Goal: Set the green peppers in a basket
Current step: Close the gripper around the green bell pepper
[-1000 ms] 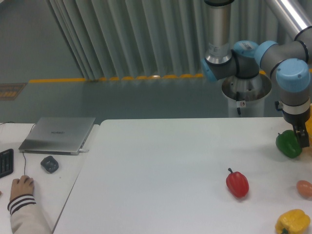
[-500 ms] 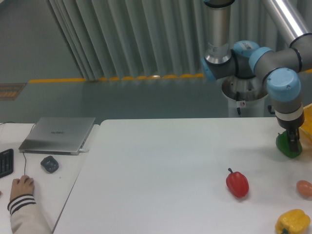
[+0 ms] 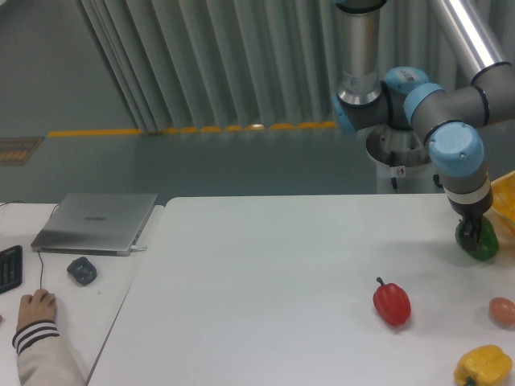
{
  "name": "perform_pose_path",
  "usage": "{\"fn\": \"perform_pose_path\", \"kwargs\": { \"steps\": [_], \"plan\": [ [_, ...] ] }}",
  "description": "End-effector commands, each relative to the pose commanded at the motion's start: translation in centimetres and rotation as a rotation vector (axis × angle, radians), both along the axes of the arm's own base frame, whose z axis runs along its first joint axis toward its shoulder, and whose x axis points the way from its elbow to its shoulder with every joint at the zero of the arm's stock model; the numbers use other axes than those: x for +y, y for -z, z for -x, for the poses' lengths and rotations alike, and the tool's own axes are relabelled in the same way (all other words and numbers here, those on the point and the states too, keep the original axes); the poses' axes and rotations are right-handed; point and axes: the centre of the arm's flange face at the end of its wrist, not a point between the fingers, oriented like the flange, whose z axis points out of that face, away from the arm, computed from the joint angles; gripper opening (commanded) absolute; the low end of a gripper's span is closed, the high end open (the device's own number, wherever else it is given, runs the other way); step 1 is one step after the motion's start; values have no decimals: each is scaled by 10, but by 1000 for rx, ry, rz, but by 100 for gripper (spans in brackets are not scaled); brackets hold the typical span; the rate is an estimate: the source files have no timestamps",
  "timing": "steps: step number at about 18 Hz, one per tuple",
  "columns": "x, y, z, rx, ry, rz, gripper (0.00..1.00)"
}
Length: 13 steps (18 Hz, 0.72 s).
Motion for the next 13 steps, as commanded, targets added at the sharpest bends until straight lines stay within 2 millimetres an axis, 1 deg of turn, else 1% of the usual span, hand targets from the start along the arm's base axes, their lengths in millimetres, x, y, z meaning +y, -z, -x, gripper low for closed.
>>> {"fn": "perform_pose_path", "kwargs": {
  "steps": [5, 7, 10, 13],
  "plan": [
    [0, 5, -1, -5, 7, 11, 100],
    [0, 9, 0, -9, 6, 15, 100],
    [2, 21, 2, -24, 0, 28, 100],
    [2, 25, 3, -28, 0, 32, 100]
  ]
}}
